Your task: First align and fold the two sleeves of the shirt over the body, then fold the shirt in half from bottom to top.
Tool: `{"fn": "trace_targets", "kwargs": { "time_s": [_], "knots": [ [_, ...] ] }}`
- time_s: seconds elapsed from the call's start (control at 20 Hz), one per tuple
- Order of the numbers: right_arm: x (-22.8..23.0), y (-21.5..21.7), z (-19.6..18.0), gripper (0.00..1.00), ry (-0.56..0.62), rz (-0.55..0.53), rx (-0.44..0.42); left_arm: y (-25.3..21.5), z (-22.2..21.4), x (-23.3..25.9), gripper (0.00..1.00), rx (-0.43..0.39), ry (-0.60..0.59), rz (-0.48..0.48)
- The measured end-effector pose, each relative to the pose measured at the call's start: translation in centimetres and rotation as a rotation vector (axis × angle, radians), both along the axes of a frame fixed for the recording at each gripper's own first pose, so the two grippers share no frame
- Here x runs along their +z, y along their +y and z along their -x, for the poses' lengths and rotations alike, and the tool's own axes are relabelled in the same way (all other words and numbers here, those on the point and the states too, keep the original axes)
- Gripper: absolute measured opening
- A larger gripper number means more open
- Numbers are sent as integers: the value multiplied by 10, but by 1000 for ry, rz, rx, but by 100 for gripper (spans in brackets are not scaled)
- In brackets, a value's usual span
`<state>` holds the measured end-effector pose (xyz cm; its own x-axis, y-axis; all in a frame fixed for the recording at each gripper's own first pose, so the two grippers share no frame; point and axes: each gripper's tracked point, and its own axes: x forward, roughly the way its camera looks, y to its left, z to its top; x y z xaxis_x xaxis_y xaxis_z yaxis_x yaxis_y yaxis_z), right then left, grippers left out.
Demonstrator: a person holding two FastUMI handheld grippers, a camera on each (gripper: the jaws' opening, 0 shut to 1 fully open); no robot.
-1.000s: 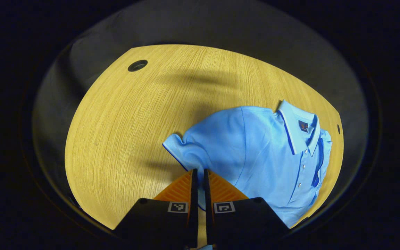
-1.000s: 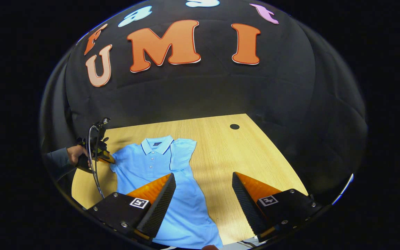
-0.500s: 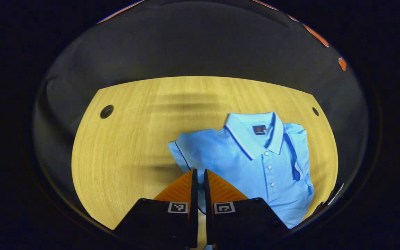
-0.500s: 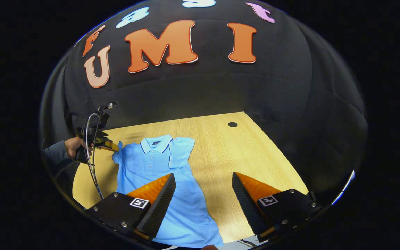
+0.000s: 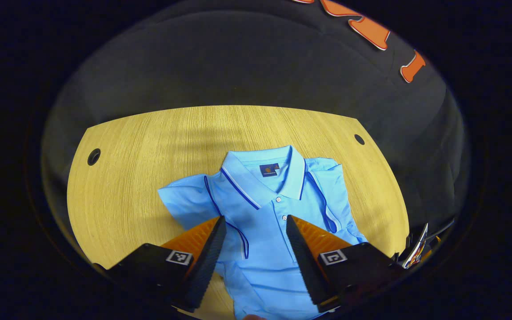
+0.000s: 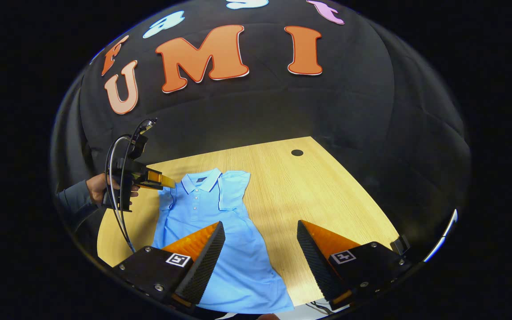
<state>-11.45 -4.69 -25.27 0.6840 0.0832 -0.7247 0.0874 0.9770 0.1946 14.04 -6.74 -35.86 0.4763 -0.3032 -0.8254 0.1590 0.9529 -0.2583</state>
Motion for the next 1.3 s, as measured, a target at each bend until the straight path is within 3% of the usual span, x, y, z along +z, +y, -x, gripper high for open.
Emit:
{"fn": "trace_targets", "kwargs": {
  "time_s": [0.05,0.1,0.3,0.4,0.65,1.1,1.3],
  "knots": [
    [-1,1,3,99,4,-6,6,2,8,4,99,2,-7,-4],
    [-3,1,6,99,10,-7,15,6,18,9,100,1,-17,-12],
    [-13,2,20,99,37,-3,75,27,61,23,100,7,-80,-81],
    [-18,1,28,99,48,-5,109,42,87,26,100,49,-90,-123],
    [-34,-3,51,99,76,-5,187,48,164,29,100,124,-80,-104],
    [-82,-2,115,99,183,-38,293,45,293,-6,100,113,1,-203],
    [-100,2,139,99,227,-31,328,46,349,-22,100,114,62,-198]
  ]
}}
